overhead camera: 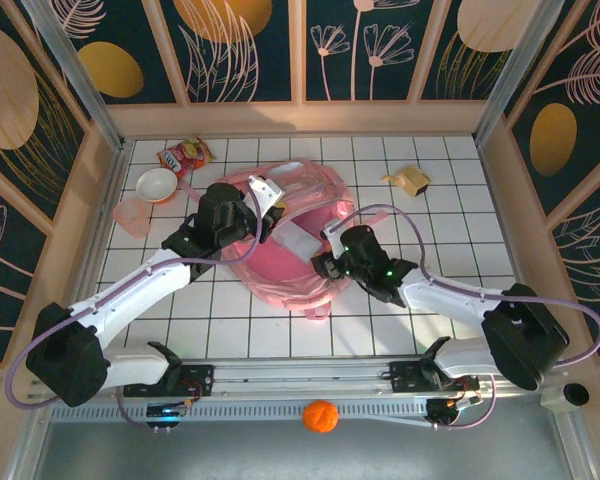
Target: Pack the student bag
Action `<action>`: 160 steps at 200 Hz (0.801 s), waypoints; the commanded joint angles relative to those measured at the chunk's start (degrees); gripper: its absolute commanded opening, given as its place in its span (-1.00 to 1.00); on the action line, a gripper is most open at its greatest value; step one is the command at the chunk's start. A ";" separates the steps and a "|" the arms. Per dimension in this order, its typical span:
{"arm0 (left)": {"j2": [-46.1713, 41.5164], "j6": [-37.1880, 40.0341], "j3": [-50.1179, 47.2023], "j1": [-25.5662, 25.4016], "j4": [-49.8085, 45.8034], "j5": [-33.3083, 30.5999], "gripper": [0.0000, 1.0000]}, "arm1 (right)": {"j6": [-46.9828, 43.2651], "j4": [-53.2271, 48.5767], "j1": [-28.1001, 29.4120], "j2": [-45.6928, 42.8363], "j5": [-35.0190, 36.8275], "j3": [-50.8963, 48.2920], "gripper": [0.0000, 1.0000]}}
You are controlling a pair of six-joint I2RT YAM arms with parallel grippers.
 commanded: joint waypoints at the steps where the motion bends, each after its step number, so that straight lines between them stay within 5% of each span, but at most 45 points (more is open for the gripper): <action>1: -2.79 -1.40 0.55 -0.03 9.45 1.46 -1.00 | 12.57 5.81 0.44 3.12 0.82 0.23 -0.13; 103: -3.70 -1.47 -0.16 -0.03 9.36 -0.09 -1.00 | 9.37 20.91 2.74 26.97 -9.75 15.80 -0.30; 160: -3.68 -2.01 -2.36 -0.08 10.45 -2.83 -1.00 | 9.33 16.61 3.12 18.20 -9.82 9.53 -0.16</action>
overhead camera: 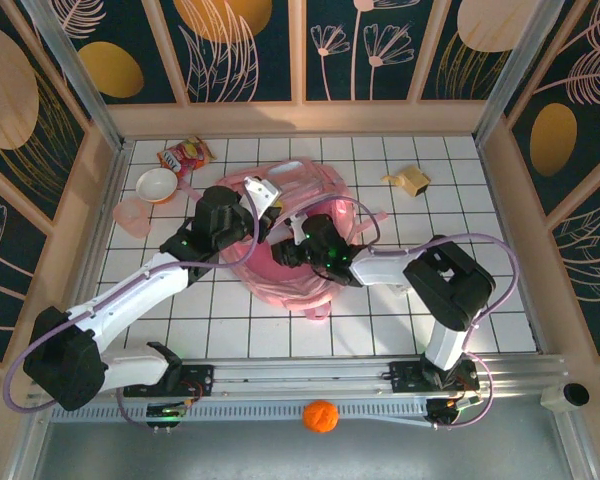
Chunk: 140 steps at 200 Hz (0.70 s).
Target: Pack the student bag
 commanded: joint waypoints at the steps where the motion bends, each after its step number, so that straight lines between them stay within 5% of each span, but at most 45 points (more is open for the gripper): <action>1: -2.30 -1.50 -0.12 -0.14 7.90 -0.92 -1.00 | -0.60 -2.05 0.24 -7.06 -0.66 -3.70 -0.15; 37: -1.96 -2.34 -0.57 -0.11 8.29 -4.45 -1.00 | 0.25 -14.88 -0.99 -17.48 0.62 -7.61 0.20; 62: -1.96 -2.75 -0.54 -0.11 8.08 -6.27 -1.00 | 0.63 -23.88 -5.15 -23.81 1.10 -8.02 0.27; 107: -1.97 -2.38 -0.66 -0.06 7.76 -6.68 -1.00 | -4.57 -38.56 -24.58 -30.98 0.61 -3.87 0.44; 140: -2.04 -2.36 -0.50 -0.02 7.65 -6.39 -1.00 | -10.20 -44.87 -42.32 -24.29 2.88 5.21 0.63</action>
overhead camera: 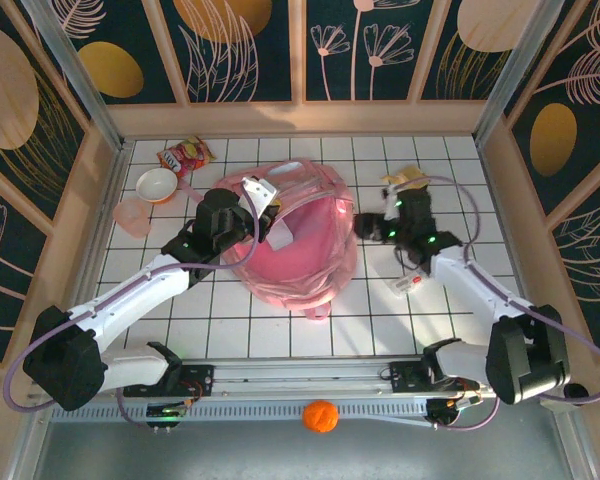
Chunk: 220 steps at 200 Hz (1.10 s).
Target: Pack the student bag
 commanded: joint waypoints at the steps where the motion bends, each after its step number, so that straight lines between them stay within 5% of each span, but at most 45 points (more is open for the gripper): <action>1: -1.98 -0.90 0.38 0.20 6.04 -2.18 -1.00 | -5.13 -7.92 -10.18 4.77 2.02 7.41 0.64; 25: -2.08 -0.85 0.66 0.15 5.73 -2.39 -1.00 | -7.99 -11.03 -17.96 15.35 2.03 17.00 0.71; 53: -2.05 -0.38 0.65 0.26 4.91 -2.62 -1.00 | -21.73 -9.87 -19.48 25.01 7.27 24.22 0.79; 65: -2.05 -0.18 0.83 0.33 4.20 -2.89 -1.00 | -24.44 -11.38 -20.52 29.13 8.69 28.60 0.98; 108: -1.52 -0.35 2.24 0.81 1.41 -3.78 -1.00 | -36.06 -9.29 -21.35 37.56 6.50 33.72 0.99; 220: 5.81 -0.42 10.93 1.30 -3.45 -6.35 -1.00 | -45.02 -18.13 -22.56 58.26 -0.51 55.48 0.98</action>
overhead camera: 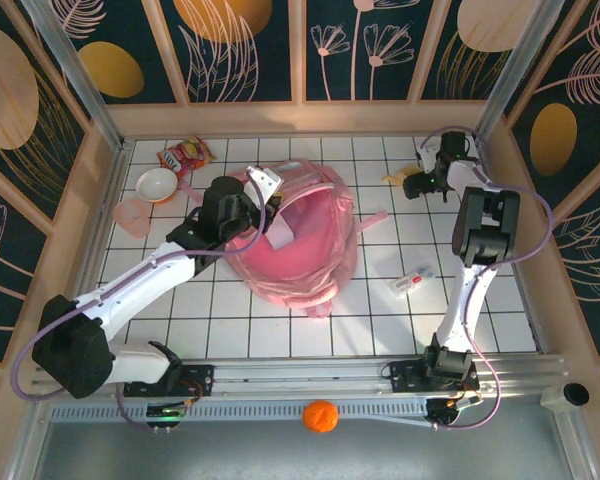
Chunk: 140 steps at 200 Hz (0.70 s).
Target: Pack the student bag
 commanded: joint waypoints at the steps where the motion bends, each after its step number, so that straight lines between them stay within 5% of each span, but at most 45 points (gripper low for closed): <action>1: 1.04 -0.22 3.87 0.97 1.76 -3.80 -1.00 | -3.04 -4.19 -0.68 2.93 -3.18 4.79 0.98; 80: 3.52 -0.12 6.46 0.94 0.23 -4.95 -1.00 | -10.15 -9.04 -0.35 8.14 -15.37 12.11 0.80; 140: 4.33 -0.89 6.90 0.90 0.12 -4.50 -1.00 | -13.54 -11.77 1.64 8.30 -15.15 11.93 0.75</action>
